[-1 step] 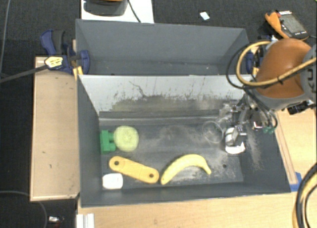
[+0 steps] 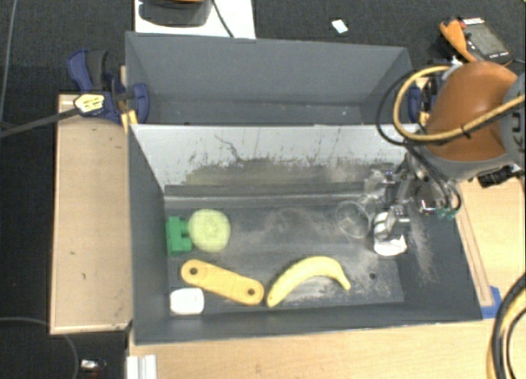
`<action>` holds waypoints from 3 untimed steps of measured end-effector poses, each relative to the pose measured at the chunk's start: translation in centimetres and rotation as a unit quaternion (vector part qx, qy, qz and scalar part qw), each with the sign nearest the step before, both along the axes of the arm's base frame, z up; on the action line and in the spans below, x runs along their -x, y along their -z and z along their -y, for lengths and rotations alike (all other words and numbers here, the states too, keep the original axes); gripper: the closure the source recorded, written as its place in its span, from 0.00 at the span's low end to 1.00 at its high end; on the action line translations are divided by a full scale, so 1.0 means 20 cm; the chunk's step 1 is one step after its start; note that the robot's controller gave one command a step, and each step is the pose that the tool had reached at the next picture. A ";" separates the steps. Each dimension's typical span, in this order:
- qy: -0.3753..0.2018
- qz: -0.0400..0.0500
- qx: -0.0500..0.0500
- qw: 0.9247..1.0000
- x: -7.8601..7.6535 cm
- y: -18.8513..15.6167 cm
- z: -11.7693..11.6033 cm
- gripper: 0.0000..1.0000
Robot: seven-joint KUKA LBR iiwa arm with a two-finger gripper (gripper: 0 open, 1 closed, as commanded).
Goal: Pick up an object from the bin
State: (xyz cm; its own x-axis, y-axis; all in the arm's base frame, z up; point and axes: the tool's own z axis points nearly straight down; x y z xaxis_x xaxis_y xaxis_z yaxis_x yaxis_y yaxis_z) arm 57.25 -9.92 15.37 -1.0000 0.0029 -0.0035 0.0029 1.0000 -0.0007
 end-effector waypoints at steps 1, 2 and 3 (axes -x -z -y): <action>-0.074 0.004 0.002 0.997 0.02 0.24 -0.19 0.00; -0.191 0.001 0.000 0.982 0.28 0.40 -0.20 0.00; -0.160 0.001 0.000 0.987 0.33 0.41 -0.45 0.00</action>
Offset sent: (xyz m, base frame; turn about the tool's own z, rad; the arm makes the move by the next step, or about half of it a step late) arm -0.0630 0.0354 -0.0837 -0.3893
